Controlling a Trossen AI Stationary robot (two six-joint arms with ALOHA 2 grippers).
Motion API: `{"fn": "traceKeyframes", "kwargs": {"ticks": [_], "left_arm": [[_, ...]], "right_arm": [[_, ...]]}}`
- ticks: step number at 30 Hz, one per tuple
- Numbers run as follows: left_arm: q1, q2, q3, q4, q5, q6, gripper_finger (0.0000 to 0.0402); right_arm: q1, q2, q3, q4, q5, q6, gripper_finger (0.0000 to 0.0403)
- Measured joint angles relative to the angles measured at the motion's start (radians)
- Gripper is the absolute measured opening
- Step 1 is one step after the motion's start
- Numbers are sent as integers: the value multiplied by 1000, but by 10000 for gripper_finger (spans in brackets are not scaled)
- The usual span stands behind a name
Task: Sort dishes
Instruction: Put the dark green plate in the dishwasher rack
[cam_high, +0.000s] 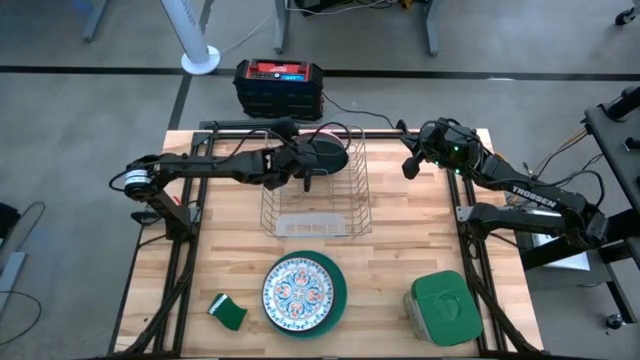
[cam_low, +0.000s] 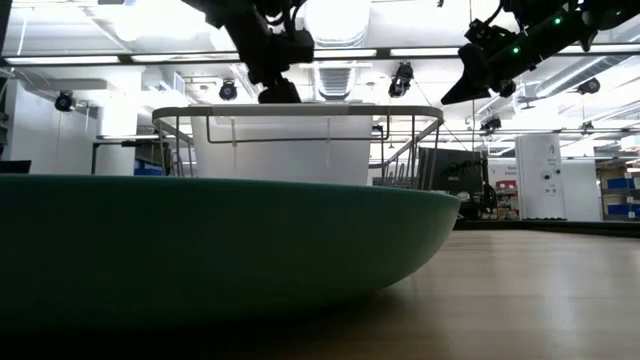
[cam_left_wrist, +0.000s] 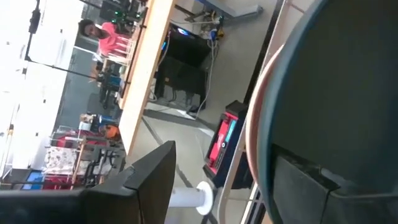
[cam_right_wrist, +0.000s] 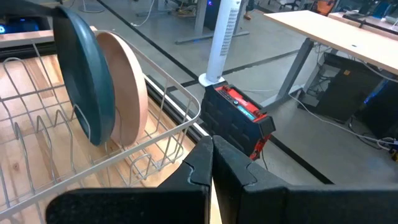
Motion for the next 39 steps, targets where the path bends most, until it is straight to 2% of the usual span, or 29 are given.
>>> {"fn": "traceKeyframes", "kwargs": {"ticks": [5,13,23,26,28,33,39], "left_arm": [[1,0,60,-74,16,1,224],[18,0,69,-49,204,-5,224],[34,0,77,-89,201,-52,224],[33,2,77,-99,162,-38,224],[33,3,99,-106,152,-22,224],[37,25,178,-101,258,-1,224],[50,127,303,-291,260,-58,224]], "right_arm": [[0,0,0,0,0,0,0],[0,0,0,0,0,-1,0],[0,0,0,0,0,0,0],[0,0,0,0,0,0,0],[0,0,0,0,0,0,0],[0,0,0,0,0,0,0],[0,0,0,0,0,0,0]]}}
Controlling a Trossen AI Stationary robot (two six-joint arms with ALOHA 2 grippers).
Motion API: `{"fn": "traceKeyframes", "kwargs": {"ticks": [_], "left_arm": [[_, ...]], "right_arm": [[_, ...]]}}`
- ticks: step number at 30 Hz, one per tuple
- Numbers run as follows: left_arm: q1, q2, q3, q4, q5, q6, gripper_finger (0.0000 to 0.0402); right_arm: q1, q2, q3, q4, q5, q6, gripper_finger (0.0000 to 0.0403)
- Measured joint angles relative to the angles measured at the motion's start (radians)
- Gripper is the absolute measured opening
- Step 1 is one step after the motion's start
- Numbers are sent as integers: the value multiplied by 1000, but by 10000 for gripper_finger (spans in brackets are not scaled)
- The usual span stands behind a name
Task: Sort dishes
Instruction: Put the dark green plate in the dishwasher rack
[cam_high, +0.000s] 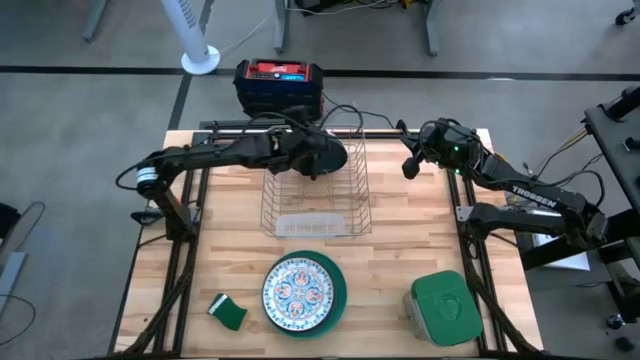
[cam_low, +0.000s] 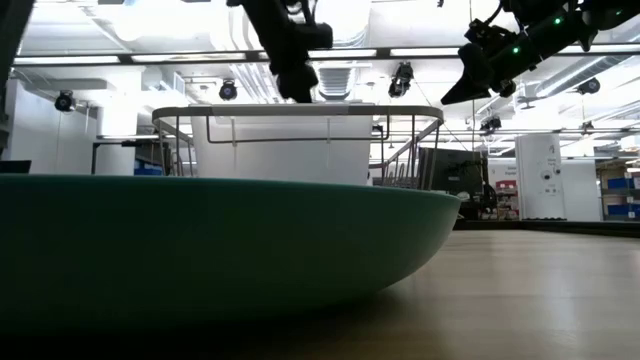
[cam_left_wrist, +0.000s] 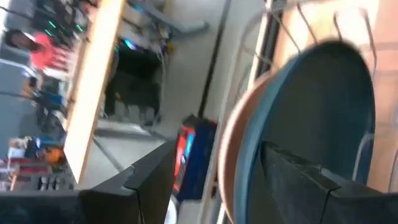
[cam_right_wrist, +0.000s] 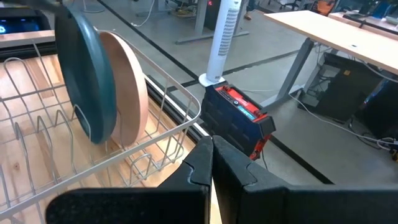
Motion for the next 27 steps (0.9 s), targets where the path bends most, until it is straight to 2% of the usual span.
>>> {"fn": "traceKeyframes", "kwargs": {"ticks": [5,11,24,27], "left_arm": [[12,119,111,-200,-56,-57,224],[14,199,241,-289,-1,-65,233],[14,173,268,-320,9,-55,263],[16,142,266,-319,113,-44,265]], "right_arm": [[0,0,0,-1,0,0,0],[0,0,0,-3,0,-1,0],[0,0,0,-25,0,-23,0],[0,0,0,-26,0,-24,0]]}}
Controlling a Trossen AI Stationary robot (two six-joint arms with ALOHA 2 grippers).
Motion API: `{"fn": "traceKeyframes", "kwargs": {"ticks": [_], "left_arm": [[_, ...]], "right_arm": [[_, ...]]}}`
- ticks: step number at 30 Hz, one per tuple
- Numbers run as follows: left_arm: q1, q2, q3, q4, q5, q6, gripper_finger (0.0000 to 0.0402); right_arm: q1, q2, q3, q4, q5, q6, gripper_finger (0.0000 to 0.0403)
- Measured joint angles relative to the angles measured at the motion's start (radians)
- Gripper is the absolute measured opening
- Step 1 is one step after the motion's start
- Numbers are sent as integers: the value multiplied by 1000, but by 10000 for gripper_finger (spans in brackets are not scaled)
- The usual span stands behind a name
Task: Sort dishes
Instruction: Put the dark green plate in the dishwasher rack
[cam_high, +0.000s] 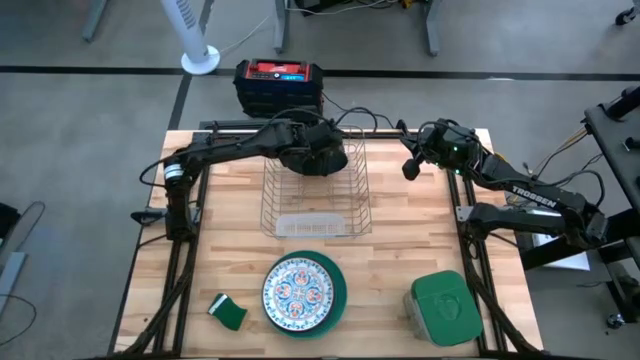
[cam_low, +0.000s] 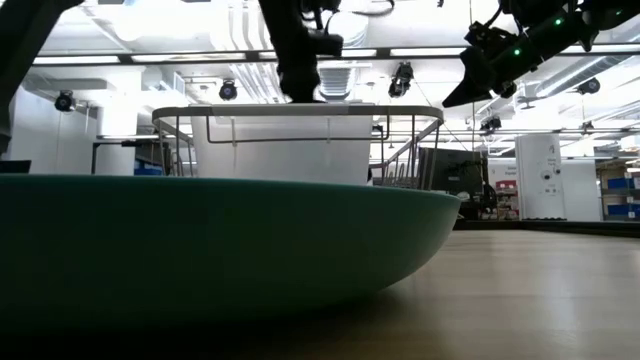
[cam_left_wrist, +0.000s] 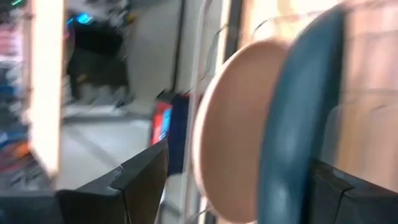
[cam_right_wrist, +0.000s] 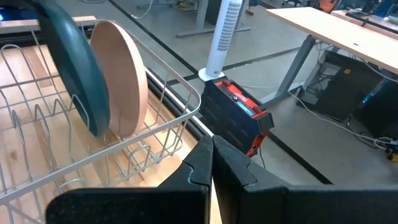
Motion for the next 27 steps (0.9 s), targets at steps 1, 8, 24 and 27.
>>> {"fn": "traceKeyframes", "kwargs": {"ticks": [1,8,24,27], "left_arm": [[3,-12,0,9,37,0,265],[21,-33,0,-13,44,-6,265],[48,-98,0,-28,67,10,251],[54,-97,0,-28,69,-15,253]], "right_arm": [[0,0,0,-1,0,0,0],[0,0,0,-1,0,-1,0],[0,0,0,-2,0,1,0],[0,0,0,-1,0,2,0]]}}
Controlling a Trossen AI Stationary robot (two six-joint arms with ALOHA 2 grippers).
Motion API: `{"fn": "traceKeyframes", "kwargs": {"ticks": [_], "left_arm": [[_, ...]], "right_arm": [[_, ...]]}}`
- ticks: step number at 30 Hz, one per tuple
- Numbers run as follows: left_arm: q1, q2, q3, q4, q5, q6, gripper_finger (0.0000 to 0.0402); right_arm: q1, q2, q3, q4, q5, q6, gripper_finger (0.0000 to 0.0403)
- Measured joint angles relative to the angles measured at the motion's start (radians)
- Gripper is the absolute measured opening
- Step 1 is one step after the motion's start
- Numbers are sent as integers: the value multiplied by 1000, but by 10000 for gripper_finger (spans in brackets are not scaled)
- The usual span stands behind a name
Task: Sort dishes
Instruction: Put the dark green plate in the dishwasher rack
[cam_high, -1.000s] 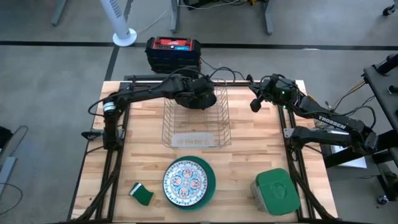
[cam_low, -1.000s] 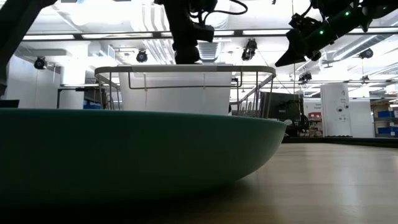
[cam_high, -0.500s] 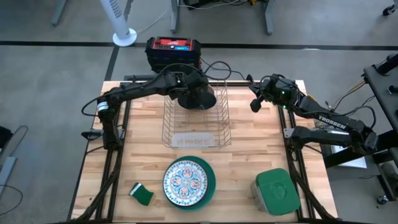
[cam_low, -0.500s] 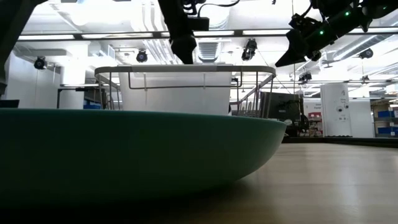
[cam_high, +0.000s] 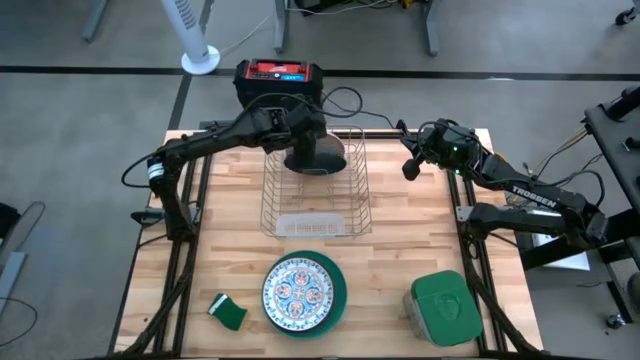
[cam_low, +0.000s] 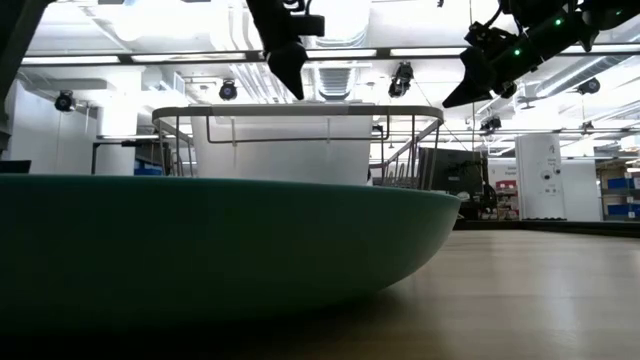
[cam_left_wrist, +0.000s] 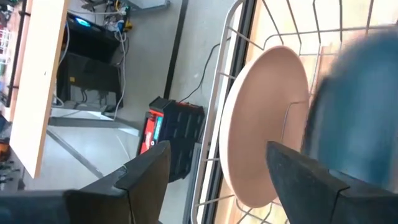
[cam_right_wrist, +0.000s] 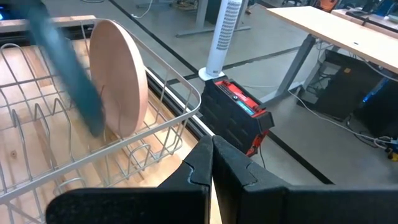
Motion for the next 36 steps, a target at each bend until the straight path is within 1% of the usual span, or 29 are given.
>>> {"fn": "traceKeyframes", "kwargs": {"ticks": [8,12,16,18,19,21,26,29,31,36], "left_arm": [[4,2,0,10,6,14,257],[-1,1,0,6,70,14,257],[-1,1,0,-18,74,13,257],[0,1,0,-48,93,9,257],[0,1,0,-65,121,5,256],[0,1,0,-103,213,-8,253],[16,3,-2,-165,513,-71,243],[34,7,-23,-160,644,-77,238],[45,8,-55,-153,680,-78,236],[88,8,-153,-130,685,-129,235]], "right_arm": [[0,0,0,0,0,1,0],[0,0,0,0,0,0,0],[0,0,0,0,0,0,0],[0,0,0,0,0,0,0],[0,0,0,0,0,0,0],[0,0,0,0,0,0,0],[0,0,0,-1,0,-1,0],[0,0,0,-3,0,-1,0],[1,0,0,-4,0,-1,0],[1,0,0,-6,0,2,0]]}}
